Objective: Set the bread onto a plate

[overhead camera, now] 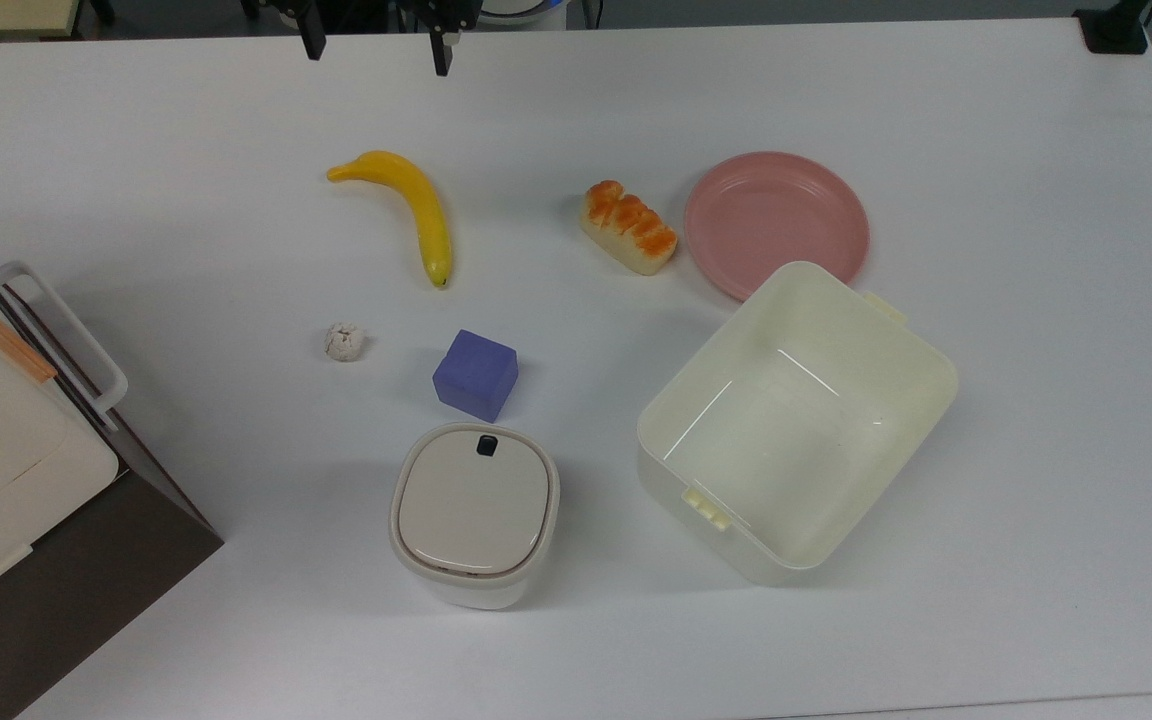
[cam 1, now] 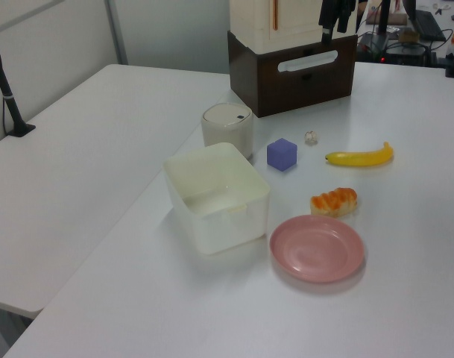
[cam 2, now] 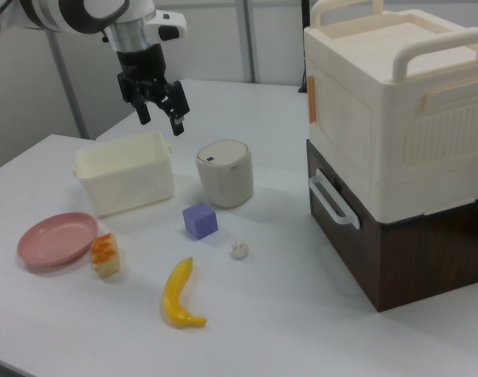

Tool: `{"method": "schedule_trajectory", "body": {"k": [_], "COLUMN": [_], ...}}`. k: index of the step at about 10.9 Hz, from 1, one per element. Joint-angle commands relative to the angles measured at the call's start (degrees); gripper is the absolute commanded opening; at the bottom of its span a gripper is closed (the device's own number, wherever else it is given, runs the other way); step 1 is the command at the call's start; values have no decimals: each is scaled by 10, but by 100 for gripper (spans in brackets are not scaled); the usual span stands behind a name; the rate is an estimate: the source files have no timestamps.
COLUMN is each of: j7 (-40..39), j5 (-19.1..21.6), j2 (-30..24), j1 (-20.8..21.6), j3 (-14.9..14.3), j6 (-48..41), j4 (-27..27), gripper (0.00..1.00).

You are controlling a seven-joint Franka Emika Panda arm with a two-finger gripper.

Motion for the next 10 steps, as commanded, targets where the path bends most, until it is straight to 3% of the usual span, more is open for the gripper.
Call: {"method": "schedule_trajectory", "body": {"k": [1,10], "j7": [-89,-89], "j5": [20,21], "j2": [-7,-7], "j1": [-11,-7], "j3": [-5,-4], "j6": [-68,-68], "j4": [2,-1], "gripper": [100,100]}}
